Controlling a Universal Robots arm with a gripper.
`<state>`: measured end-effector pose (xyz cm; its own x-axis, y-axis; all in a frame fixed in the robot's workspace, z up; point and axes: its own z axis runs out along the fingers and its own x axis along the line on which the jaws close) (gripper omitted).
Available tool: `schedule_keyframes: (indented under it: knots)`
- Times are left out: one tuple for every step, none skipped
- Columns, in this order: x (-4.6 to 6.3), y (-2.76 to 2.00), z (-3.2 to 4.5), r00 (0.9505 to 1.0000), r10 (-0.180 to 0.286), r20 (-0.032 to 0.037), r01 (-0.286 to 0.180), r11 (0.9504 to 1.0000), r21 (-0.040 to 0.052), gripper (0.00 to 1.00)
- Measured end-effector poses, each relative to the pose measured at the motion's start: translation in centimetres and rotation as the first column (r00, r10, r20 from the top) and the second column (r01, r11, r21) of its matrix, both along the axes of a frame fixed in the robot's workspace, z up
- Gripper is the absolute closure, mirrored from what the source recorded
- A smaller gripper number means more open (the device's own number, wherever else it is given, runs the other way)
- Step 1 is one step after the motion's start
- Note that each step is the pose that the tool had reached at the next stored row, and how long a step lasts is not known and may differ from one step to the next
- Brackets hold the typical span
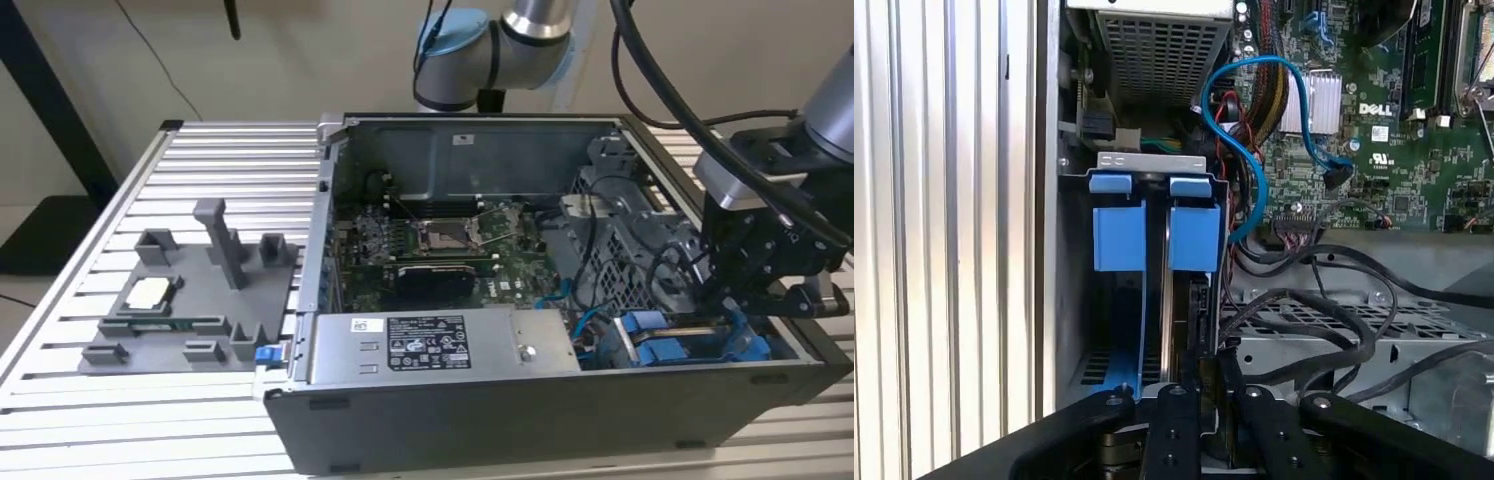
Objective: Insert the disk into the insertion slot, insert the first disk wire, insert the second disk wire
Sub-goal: 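Insert the first disk wire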
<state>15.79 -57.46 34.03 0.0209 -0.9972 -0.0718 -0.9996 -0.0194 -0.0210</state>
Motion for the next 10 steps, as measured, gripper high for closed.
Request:
schedule_keyframes:
  knots:
    - [0.01,0.02,-0.05,1.0000,0.000,0.0000,0.000,1.0000,-0.0001,0.81]
    - [0.03,0.04,-0.11,1.0000,0.000,0.0000,0.000,1.0000,0.0000,0.81]
    - [0.04,0.07,-0.16,1.0000,0.000,0.0000,0.000,1.0000,0.0000,0.81]
    - [0.05,0.10,-0.23,1.0000,0.000,0.0001,0.000,1.0000,0.0007,0.81]
    - [0.08,0.11,-0.28,1.0000,0.000,-0.0001,0.000,1.0000,0.0011,0.81]
    - [0.11,0.11,-0.28,1.0000,-0.002,-0.0001,0.002,1.0000,0.0006,0.81]
    - [0.13,0.12,-0.30,1.0000,-0.003,-0.0001,0.003,1.0000,0.0004,0.81]
    - [0.15,0.12,-0.39,1.0000,-0.006,-0.0001,0.006,1.0000,0.0005,0.81]
    - [0.18,0.12,-0.53,1.0000,-0.008,-0.0001,0.008,1.0000,0.0004,0.81]
    - [0.20,0.12,-0.66,1.0000,-0.009,0.0000,0.009,1.0000,-0.0007,0.81]
